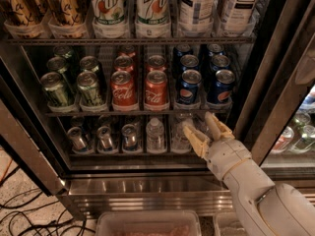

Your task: Pick pepsi can from middle shelf of fridge

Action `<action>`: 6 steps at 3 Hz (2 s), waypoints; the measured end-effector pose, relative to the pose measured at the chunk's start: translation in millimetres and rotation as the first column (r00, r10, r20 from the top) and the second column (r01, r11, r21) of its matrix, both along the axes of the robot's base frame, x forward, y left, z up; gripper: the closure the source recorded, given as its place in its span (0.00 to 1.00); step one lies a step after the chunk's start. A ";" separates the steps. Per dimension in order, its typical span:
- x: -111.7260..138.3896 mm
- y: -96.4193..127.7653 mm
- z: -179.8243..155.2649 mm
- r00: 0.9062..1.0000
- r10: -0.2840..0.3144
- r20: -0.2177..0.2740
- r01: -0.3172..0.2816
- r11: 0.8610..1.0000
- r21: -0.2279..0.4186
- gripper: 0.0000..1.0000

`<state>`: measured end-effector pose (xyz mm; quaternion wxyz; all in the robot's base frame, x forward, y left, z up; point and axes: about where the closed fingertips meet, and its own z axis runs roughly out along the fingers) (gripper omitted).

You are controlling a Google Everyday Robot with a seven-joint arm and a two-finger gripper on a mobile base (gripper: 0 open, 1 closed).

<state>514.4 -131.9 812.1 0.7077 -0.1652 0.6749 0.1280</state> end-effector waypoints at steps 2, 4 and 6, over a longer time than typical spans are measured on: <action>1.8 4.2 1.4 1.000 0.015 0.005 -0.015 1.000 -0.006 0.16; 8.6 10.2 6.2 0.999 0.034 0.030 -0.033 0.999 -0.020 0.14; 32.1 17.1 15.6 0.996 0.052 0.071 -0.050 0.998 -0.035 0.14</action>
Offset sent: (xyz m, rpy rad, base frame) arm 0.0036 0.0072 0.0020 -0.0138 -0.0107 0.0298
